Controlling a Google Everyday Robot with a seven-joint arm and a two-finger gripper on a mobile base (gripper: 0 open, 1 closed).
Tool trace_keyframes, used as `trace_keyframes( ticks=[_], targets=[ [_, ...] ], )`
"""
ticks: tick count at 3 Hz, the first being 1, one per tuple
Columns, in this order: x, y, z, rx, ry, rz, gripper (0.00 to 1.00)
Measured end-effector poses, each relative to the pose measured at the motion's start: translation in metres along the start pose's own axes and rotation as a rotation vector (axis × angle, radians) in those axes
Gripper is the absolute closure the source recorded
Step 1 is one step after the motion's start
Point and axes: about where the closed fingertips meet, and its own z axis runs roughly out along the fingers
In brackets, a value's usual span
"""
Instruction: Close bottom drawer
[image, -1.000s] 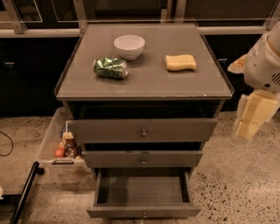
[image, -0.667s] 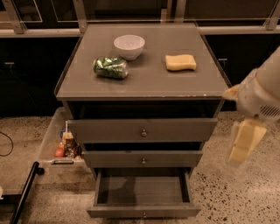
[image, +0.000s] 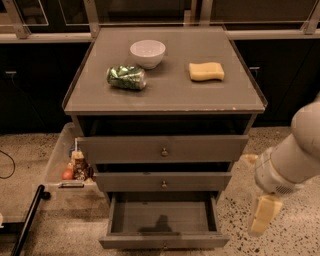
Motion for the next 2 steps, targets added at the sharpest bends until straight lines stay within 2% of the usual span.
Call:
trace_keyframes(
  ticks=[1,2],
  targets=[
    [-0.001,-0.002,0.002,0.014,-0.003,0.000,0.00],
    [0.007,0.005,0.025,-0.042,-0.017,0.029,0.00]
  ],
)
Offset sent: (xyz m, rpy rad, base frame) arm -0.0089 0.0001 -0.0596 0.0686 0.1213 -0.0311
